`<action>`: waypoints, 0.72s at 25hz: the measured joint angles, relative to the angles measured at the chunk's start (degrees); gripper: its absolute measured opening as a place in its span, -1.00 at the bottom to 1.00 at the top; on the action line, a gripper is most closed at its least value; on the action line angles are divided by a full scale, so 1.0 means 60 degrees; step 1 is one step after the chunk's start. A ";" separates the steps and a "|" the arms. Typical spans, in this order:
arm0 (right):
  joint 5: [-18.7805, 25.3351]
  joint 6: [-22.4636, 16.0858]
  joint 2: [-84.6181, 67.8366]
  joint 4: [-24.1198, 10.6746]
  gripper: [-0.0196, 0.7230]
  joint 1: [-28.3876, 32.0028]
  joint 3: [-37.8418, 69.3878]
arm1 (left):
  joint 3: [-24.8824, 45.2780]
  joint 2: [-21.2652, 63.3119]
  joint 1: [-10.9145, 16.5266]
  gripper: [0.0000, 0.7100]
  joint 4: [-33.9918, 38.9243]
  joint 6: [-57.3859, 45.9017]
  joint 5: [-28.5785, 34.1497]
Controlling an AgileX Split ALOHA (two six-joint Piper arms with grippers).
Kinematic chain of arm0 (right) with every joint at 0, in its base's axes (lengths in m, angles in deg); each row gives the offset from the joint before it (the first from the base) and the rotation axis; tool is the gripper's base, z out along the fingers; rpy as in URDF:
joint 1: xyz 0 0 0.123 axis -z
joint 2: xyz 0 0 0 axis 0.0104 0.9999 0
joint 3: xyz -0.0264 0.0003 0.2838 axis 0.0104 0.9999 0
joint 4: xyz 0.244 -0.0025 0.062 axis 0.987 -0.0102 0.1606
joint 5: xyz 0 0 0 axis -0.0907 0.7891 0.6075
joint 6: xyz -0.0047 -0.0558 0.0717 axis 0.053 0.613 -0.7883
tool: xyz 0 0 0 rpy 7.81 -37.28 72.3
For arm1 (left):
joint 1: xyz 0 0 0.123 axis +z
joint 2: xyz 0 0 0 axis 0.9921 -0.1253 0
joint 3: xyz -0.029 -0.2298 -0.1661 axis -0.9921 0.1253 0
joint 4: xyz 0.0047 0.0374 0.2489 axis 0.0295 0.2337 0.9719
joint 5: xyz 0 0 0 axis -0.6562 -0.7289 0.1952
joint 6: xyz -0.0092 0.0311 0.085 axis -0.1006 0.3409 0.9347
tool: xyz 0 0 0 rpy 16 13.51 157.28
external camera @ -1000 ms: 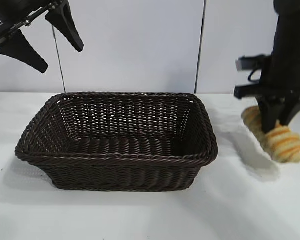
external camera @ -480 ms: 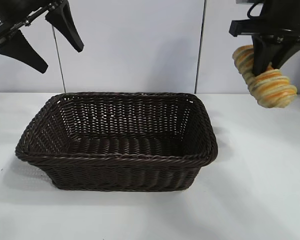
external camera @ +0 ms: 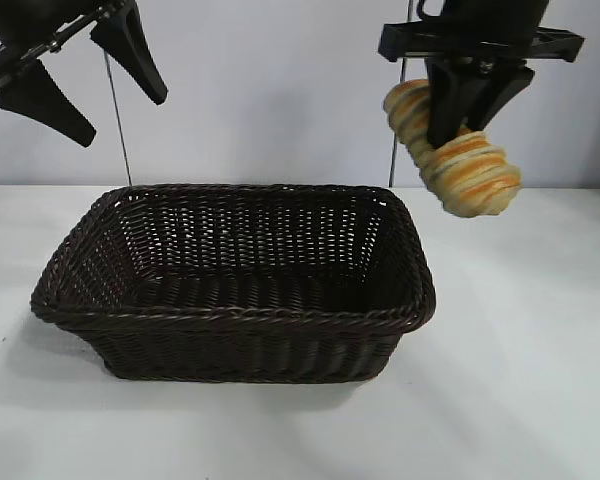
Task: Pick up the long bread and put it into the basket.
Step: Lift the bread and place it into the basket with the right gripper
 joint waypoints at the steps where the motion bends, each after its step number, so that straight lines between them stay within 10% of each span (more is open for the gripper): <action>1: -0.0090 0.0012 0.0087 0.0000 -0.55 -0.0185 0.0000 | 0.0000 0.0000 0.0000 0.56 0.0000 0.0000 0.0000; 18: -0.1576 0.0021 0.1774 0.0140 -0.52 -0.0944 0.0000 | 0.0000 0.0000 0.0000 0.56 0.0000 0.0010 0.0008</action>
